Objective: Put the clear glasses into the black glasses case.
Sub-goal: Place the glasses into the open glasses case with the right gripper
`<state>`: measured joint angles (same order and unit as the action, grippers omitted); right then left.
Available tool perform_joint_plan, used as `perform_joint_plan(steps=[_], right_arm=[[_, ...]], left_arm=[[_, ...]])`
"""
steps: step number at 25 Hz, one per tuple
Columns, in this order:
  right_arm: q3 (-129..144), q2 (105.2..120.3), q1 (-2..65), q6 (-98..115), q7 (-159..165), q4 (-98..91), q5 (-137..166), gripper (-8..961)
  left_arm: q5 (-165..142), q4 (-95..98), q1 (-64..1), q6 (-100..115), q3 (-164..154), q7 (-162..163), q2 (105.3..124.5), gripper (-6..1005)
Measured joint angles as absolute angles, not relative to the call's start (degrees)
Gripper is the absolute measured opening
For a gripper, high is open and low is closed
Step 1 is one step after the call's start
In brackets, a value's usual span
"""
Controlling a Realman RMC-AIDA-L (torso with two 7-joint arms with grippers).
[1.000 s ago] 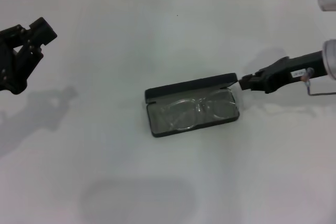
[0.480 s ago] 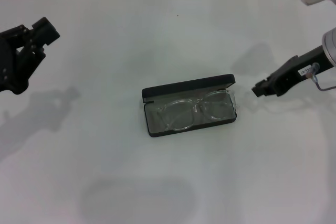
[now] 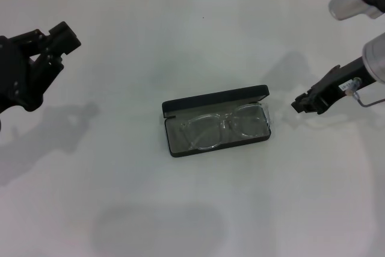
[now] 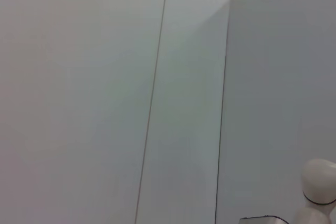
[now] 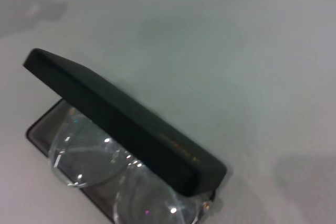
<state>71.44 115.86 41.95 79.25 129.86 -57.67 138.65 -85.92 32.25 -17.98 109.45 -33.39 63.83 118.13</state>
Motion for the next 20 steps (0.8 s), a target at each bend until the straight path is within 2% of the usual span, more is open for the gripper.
perform_joint_plan(steps=[20], right_arm=[[78.11,116.01,42.61,68.84,126.62,-52.82,132.54,113]], left_arm=[[-87.77,30.94,-17.53,109.40,-33.40,60.84,118.13,96]])
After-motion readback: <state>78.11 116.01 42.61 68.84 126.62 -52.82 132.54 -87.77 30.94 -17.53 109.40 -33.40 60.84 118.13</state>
